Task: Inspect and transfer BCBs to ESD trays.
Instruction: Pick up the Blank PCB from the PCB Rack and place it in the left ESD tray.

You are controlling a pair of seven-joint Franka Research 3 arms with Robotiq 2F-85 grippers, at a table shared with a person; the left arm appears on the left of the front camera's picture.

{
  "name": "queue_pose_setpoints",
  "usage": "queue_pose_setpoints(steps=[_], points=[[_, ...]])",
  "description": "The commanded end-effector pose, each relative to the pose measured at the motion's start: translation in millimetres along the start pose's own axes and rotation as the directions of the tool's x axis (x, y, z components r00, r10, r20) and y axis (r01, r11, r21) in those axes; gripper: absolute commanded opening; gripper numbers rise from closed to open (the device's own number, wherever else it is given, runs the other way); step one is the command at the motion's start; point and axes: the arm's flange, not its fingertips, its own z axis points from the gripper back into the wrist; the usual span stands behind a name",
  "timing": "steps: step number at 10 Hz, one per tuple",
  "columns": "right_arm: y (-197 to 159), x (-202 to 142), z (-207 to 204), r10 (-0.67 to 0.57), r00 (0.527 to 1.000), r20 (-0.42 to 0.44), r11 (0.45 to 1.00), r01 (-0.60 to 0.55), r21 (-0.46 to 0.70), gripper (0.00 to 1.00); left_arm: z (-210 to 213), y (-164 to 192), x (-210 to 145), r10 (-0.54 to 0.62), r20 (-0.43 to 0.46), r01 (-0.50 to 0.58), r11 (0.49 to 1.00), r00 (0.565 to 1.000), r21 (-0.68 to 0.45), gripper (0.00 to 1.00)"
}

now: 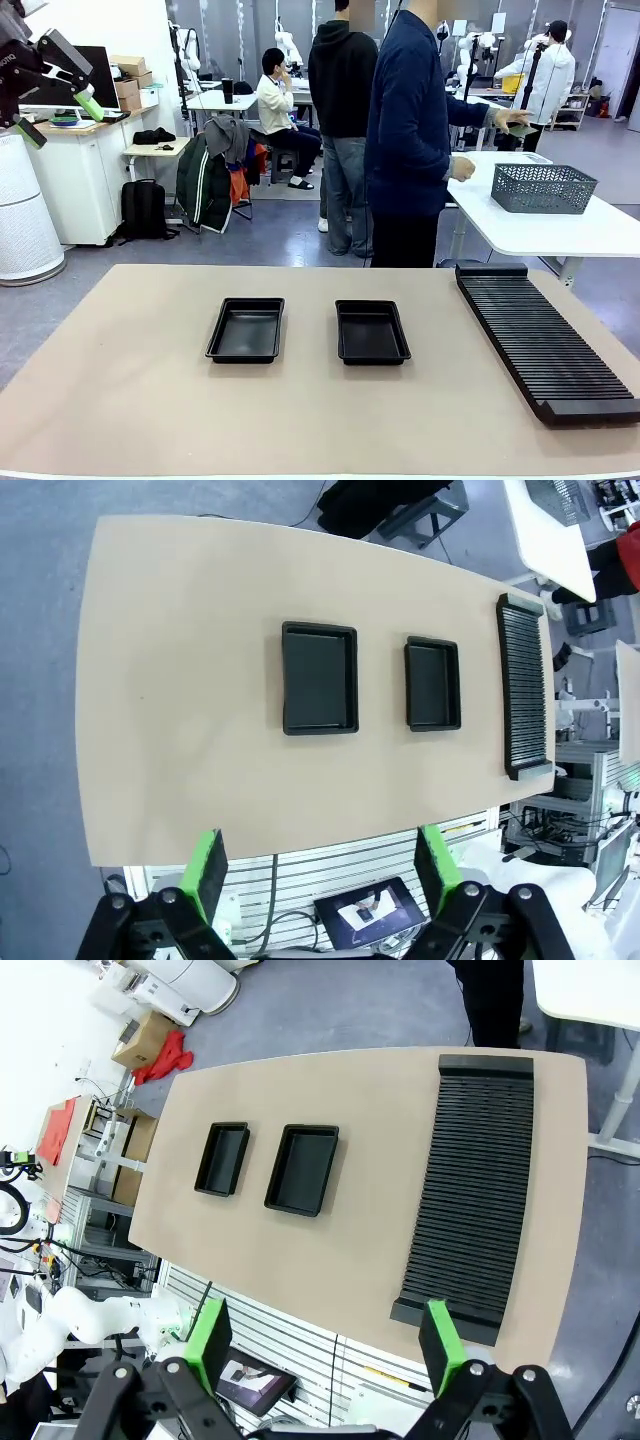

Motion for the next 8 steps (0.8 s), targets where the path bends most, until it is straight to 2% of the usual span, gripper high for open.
queue_pose_setpoints(steps=[1, 4, 5, 8], points=[[1.7, -1.8, -0.2, 0.01, 1.0, 0.0, 1.0, -0.01, 0.012, 1.0, 6.4, -9.4, 3.9, -0.017, -0.016, 0.018, 0.999, 1.0, 0.043, 1.0], [1.7, -1.8, -0.2, 0.01, 1.0, 0.0, 1.0, -0.01, 0.012, 1.0, 5.0, -26.7, 9.2, -0.107, -0.015, 0.108, 0.992, 0.994, 0.066, 1.0], [1.7, -1.8, -0.2, 0.01, 1.0, 0.0, 1.0, -0.01, 0.012, 1.0, 5.1, -19.5, 2.6, -0.049, 0.006, 0.049, 0.998, 0.999, 0.031, 1.0], [1.7, -1.8, -0.2, 0.01, 1.0, 0.0, 1.0, -0.01, 0.012, 1.0, 5.1, -19.5, 2.6, -0.049, 0.006, 0.049, 0.998, 0.999, 0.031, 1.0]])
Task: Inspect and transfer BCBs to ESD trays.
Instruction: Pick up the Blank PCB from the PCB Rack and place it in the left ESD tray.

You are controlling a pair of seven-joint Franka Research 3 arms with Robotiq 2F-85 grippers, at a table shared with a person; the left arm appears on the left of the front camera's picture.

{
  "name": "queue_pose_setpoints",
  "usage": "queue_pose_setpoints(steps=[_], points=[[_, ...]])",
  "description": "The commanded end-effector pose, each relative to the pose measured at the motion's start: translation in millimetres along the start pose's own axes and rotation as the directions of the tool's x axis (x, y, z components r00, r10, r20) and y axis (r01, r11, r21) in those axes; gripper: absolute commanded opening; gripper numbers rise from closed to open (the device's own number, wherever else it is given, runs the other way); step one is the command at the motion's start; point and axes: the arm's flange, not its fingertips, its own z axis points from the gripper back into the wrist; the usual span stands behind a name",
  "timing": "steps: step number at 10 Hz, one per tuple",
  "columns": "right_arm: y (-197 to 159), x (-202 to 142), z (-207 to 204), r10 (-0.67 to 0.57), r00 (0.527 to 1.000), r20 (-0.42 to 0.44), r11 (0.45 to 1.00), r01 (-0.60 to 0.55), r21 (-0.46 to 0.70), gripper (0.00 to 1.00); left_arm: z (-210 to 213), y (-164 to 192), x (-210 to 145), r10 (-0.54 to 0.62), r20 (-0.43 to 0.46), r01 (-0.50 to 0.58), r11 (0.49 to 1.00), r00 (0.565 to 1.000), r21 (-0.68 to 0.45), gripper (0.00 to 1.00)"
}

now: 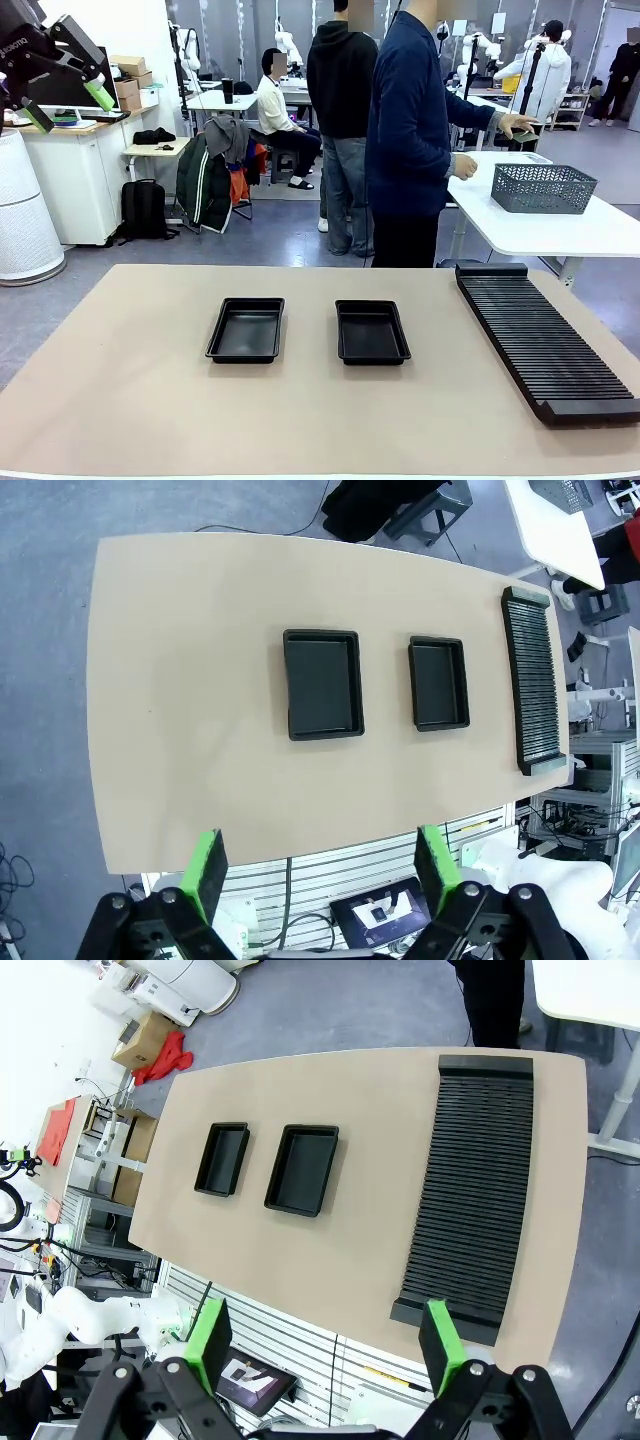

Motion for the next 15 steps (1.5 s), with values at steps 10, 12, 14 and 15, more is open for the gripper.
queue_pose_setpoints(steps=[10, 12, 14, 15], points=[[1.6, -1.8, -0.4, 0.01, 1.0, -0.001, 1.0, -0.01, 0.012, 1.0, -1.7, 1.3, -3.5, 0.008, -0.002, -0.008, 1.0, 1.0, -0.005, 1.0], [1.6, -1.8, -0.4, 0.01, 1.0, -0.001, 1.0, -0.01, 0.012, 1.0, -1.7, 1.3, -3.5, 0.008, -0.002, -0.008, 1.0, 1.0, -0.005, 1.0], [1.6, -1.8, -0.4, 0.01, 1.0, -0.001, 1.0, -0.01, 0.012, 1.0, -1.7, 1.3, -3.5, 0.008, -0.002, -0.008, 1.0, 1.0, -0.005, 1.0], [1.6, -1.8, -0.4, 0.01, 1.0, -0.001, 1.0, -0.01, 0.012, 1.0, -1.7, 1.3, -3.5, 0.008, -0.002, -0.008, 1.0, 1.0, -0.005, 1.0]])
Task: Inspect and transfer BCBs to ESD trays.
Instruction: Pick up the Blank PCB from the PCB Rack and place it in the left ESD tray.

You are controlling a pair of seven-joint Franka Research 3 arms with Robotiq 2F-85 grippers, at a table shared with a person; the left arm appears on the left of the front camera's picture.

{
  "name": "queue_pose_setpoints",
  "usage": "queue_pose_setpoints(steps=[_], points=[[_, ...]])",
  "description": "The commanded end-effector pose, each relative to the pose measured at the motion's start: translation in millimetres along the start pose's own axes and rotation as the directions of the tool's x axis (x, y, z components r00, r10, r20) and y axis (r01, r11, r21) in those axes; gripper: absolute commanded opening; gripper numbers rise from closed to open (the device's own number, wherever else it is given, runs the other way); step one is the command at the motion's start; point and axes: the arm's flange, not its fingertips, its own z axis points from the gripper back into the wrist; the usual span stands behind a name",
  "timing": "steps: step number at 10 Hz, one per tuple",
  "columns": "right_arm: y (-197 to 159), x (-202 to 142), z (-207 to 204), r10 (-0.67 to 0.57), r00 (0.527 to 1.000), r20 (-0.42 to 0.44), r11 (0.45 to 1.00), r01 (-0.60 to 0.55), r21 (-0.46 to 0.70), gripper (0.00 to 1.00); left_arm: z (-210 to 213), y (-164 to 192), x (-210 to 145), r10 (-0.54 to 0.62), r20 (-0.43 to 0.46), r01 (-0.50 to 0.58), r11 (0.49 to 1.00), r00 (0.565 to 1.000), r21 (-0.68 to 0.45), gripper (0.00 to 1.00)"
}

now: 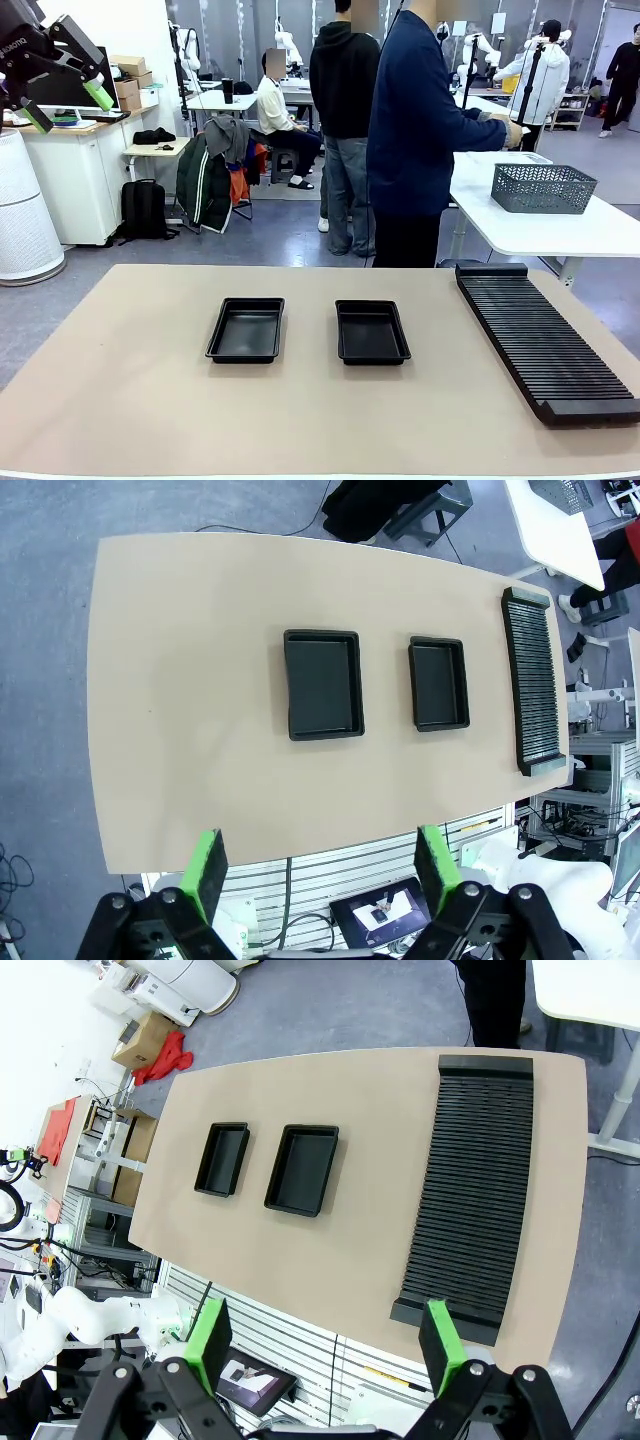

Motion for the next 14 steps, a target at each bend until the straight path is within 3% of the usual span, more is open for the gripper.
queue_pose_setpoints(steps=[1, 14], points=[[1.6, -1.8, -0.5, 0.01, 1.0, -0.001, 1.0, -0.01, 0.012, 1.0, -1.8, 0.7, -3.5, 0.007, -0.003, -0.007, 1.0, 1.0, -0.005, 1.0], [1.6, -1.8, -0.5, 0.01, 1.0, -0.001, 1.0, -0.01, 0.012, 1.0, -1.8, 0.7, -3.5, 0.007, -0.003, -0.007, 1.0, 1.0, -0.005, 1.0]])
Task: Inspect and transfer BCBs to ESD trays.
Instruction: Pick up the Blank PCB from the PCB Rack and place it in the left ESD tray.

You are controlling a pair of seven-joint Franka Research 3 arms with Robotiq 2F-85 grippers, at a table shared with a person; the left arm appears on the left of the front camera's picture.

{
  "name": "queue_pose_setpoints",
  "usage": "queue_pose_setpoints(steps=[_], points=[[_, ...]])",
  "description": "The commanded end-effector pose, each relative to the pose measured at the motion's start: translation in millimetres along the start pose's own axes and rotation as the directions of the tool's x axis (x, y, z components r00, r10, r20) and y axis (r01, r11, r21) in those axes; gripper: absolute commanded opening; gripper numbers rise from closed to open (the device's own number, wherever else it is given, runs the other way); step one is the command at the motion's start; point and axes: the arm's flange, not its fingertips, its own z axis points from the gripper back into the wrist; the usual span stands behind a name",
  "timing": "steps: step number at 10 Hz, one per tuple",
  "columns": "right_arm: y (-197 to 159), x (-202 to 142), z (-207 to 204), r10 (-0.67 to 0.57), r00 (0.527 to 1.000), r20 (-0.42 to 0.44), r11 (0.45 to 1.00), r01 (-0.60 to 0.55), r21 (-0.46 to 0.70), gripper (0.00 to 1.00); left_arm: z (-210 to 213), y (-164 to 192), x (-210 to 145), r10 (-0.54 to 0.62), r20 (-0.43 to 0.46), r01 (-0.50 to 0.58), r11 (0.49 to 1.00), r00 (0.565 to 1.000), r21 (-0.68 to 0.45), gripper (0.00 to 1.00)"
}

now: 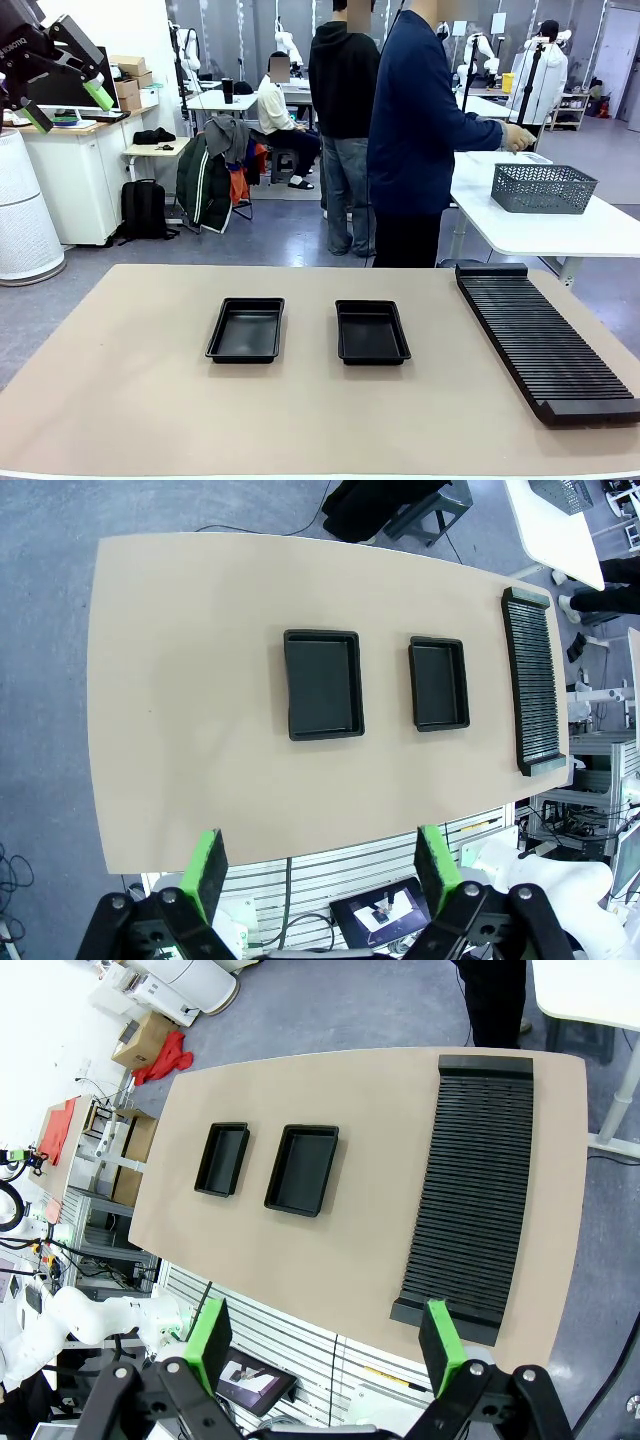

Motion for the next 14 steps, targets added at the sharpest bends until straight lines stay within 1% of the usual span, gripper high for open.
queue_pose_setpoints(steps=[1, 11, 12, 14], points=[[1.6, -1.8, -0.5, 0.01, 1.0, -0.001, 1.0, -0.01, 0.012, 1.0, -1.8, 0.7, -3.5, 0.007, -0.003, -0.007, 1.0, 1.0, -0.005, 1.0], [1.6, -1.8, -0.5, 0.01, 1.0, -0.001, 1.0, -0.01, 0.012, 1.0, -1.8, 0.7, -3.5, 0.007, -0.003, -0.007, 1.0, 1.0, -0.005, 1.0], [0.0, 0.0, 0.0, 0.0, 1.0, 0.0, 1.0, 0.0, 0.0, 1.0, -1.8, 0.7, -3.5, 0.007, -0.003, -0.007, 1.0, 1.0, -0.005, 1.0], [2.2, -3.2, 3.2, -0.077, 0.997, 0.007, 0.994, 0.077, -0.072, 1.0, -1.8, 0.7, -3.5, 0.007, -0.003, -0.007, 1.0, 1.0, -0.005, 1.0]])
